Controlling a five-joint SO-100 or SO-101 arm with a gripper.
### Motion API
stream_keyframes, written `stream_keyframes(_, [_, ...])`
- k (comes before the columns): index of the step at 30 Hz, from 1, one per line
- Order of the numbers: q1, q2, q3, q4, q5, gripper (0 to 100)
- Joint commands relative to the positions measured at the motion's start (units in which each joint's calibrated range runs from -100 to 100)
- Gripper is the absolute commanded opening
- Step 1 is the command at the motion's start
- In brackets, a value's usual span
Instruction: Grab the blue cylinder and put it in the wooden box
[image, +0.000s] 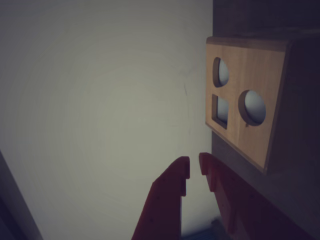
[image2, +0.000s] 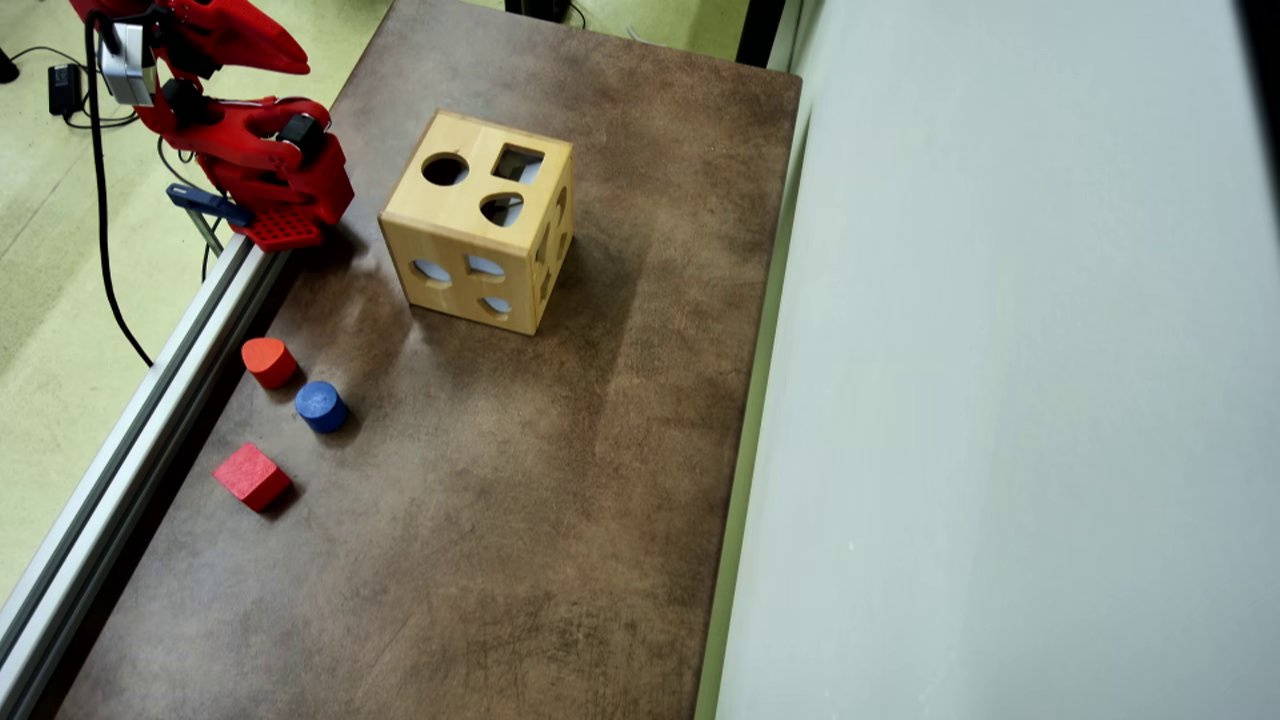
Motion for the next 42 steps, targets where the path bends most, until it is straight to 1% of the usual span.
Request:
stream_keyframes(1, [0.0, 0.2, 0.0, -0.3, 0.3, 4])
stream_keyframes(42, [-0.6, 0.9, 0.1, -0.3, 0.3, 5])
